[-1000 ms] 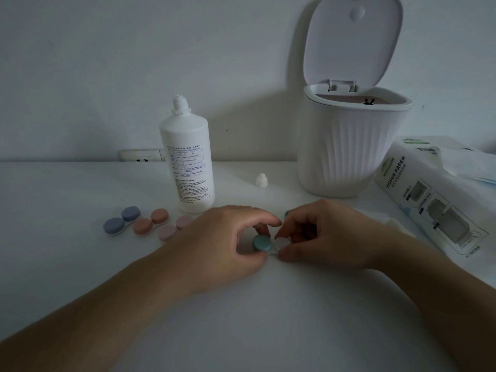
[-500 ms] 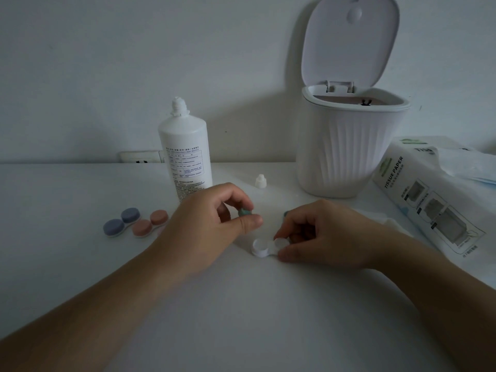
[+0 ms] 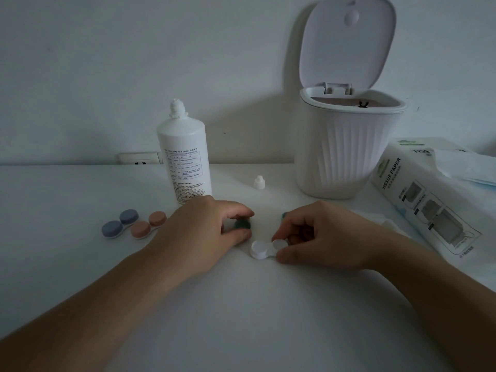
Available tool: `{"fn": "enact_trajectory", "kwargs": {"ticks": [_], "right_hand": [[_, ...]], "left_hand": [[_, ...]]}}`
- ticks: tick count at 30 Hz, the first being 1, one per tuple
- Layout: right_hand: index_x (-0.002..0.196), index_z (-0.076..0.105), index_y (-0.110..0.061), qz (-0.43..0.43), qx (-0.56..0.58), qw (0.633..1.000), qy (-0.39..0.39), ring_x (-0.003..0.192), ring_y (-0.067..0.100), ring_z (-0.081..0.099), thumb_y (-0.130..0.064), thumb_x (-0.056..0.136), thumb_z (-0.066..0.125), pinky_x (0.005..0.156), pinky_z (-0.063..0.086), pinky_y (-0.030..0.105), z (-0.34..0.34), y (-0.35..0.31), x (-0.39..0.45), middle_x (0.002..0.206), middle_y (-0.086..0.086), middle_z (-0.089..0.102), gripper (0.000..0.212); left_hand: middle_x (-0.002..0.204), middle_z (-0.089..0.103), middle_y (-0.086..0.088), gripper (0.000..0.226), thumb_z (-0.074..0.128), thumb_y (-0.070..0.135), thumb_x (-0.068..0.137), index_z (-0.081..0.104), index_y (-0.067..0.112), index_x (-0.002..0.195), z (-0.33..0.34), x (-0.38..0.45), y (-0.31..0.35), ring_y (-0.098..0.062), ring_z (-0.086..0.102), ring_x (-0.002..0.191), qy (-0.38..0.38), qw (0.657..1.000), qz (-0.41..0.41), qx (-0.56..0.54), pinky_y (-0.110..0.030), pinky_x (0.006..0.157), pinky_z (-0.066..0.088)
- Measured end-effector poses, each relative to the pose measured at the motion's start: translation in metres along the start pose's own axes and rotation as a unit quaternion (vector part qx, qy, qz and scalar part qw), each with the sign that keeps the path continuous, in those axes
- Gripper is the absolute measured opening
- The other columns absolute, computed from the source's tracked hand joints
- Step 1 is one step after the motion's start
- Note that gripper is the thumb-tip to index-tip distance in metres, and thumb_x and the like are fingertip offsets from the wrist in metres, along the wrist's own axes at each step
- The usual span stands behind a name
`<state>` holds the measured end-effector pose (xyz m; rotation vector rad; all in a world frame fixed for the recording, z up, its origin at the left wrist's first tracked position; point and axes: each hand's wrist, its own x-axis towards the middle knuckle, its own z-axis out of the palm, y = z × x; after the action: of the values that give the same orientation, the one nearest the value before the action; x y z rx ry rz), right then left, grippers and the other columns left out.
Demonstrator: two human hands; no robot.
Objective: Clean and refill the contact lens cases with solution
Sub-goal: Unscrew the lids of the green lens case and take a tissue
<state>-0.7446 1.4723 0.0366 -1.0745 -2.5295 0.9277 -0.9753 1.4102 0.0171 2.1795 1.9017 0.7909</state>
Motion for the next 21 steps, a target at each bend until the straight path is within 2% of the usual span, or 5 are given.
{"fn": "enact_trajectory", "kwargs": {"ticks": [3,6,8,13,21], "right_hand": [[0.087,0.076,-0.034,0.003,0.002,1.0,0.002,0.057,-0.004,0.054,-0.037,0.076,0.084,0.059,0.043,0.011,0.0,0.0,0.0,0.067,-0.019,0.063,0.013],[0.089,0.077,-0.032,-0.002,0.0,1.0,0.006,0.056,-0.003,0.053,-0.035,0.077,0.084,0.058,0.042,0.011,0.0,0.001,0.0,0.067,-0.016,0.063,0.014],[0.089,0.077,-0.032,-0.009,-0.004,1.0,0.01,0.057,-0.002,0.053,-0.035,0.077,0.083,0.058,0.041,0.013,0.001,0.001,-0.001,0.069,-0.011,0.064,0.015],[0.087,0.073,-0.04,-0.028,0.002,0.999,0.028,0.061,-0.002,0.055,-0.04,0.076,0.082,0.06,0.044,0.013,-0.001,0.003,-0.002,0.077,-0.01,0.067,0.014],[0.089,0.075,-0.035,-0.046,0.014,0.998,0.046,0.061,0.0,0.054,-0.034,0.076,0.084,0.059,0.043,0.013,-0.004,0.002,-0.003,0.079,-0.008,0.068,0.015]], "left_hand": [[0.09,0.058,0.011,0.035,0.064,0.049,0.091,0.064,0.049,0.126,0.001,0.0,0.003,-0.008,0.054,0.08,-0.002,0.999,0.012,0.052,-0.027,0.069,0.044],[0.113,0.066,0.018,0.033,0.064,0.037,0.095,0.067,0.037,0.128,0.0,-0.002,0.006,0.0,0.048,0.087,0.014,0.998,0.062,0.011,-0.019,0.08,0.04],[0.108,0.064,0.021,0.031,0.063,0.043,0.092,0.07,0.037,0.122,-0.002,-0.004,0.007,-0.002,0.052,0.089,0.02,0.997,0.065,-0.042,-0.012,0.076,0.038],[0.102,0.06,0.023,0.055,0.058,0.078,0.069,0.069,0.047,0.113,-0.005,-0.009,0.006,-0.005,0.055,0.086,-0.029,0.993,0.068,-0.094,-0.014,0.068,0.039],[0.098,0.063,0.026,0.031,0.074,0.061,0.07,0.072,0.047,0.097,-0.005,-0.009,0.011,-0.002,0.055,0.079,-0.042,0.991,0.062,-0.114,-0.013,0.063,0.038]]}}
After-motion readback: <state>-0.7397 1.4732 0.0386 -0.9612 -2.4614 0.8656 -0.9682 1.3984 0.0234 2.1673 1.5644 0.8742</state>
